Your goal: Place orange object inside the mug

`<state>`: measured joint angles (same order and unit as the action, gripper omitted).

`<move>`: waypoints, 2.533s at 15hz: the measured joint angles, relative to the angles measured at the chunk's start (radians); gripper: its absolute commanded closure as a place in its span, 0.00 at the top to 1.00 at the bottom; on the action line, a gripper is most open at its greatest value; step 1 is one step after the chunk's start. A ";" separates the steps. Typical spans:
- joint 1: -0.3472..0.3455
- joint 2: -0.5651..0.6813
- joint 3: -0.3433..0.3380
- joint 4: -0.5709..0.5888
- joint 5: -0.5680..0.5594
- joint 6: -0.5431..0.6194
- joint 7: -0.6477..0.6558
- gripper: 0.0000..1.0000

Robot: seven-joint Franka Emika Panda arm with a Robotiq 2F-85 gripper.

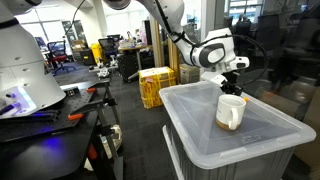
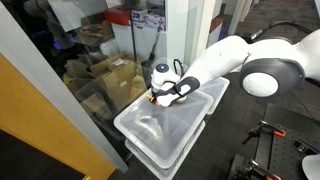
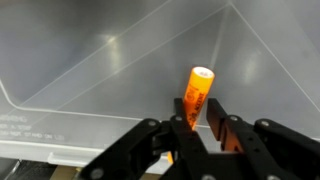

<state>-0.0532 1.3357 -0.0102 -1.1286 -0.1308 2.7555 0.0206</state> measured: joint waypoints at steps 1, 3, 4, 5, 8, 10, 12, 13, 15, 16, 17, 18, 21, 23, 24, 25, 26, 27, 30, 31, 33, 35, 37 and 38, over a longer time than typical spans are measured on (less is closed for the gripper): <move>-0.001 0.001 0.000 0.004 0.000 -0.002 0.000 0.01; -0.003 0.004 0.000 0.011 0.000 -0.009 0.000 0.05; -0.003 0.005 0.000 0.014 0.000 -0.012 0.000 0.05; -0.003 0.006 0.000 0.016 0.000 -0.014 0.000 0.05; -0.003 0.006 0.000 0.016 0.000 -0.014 0.001 0.05; -0.003 0.004 0.000 0.016 0.000 -0.011 0.002 0.05; -0.003 -0.005 0.000 0.010 0.000 -0.006 0.003 0.05; -0.003 -0.011 -0.001 0.004 0.000 -0.002 0.004 0.05; -0.002 -0.027 -0.004 -0.014 0.000 0.011 0.008 0.05; -0.002 -0.039 -0.007 -0.029 0.000 0.015 0.011 0.05; -0.001 -0.052 -0.010 -0.047 0.000 0.017 0.018 0.05; 0.000 -0.068 -0.012 -0.068 0.000 0.020 0.026 0.05; 0.005 -0.121 -0.017 -0.142 -0.001 0.025 0.044 0.05; 0.014 -0.160 -0.024 -0.197 0.001 0.036 0.047 0.05; 0.023 -0.178 -0.033 -0.225 0.001 0.046 0.047 0.05; 0.032 -0.195 -0.042 -0.253 0.002 0.059 0.047 0.05; 0.042 -0.212 -0.051 -0.281 0.002 0.074 0.047 0.05; 0.054 -0.230 -0.063 -0.311 0.002 0.094 0.049 0.05; 0.104 -0.285 -0.114 -0.409 0.002 0.172 0.079 0.05; 0.124 -0.302 -0.134 -0.441 0.002 0.199 0.092 0.05; 0.170 -0.336 -0.183 -0.506 0.002 0.253 0.123 0.05; 0.221 -0.368 -0.237 -0.571 0.002 0.306 0.150 0.05; 0.278 -0.395 -0.296 -0.630 0.007 0.353 0.176 0.05; 0.309 -0.407 -0.328 -0.658 0.016 0.376 0.185 0.05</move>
<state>0.2557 0.9287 -0.3381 -1.7863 -0.1148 3.1311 0.2052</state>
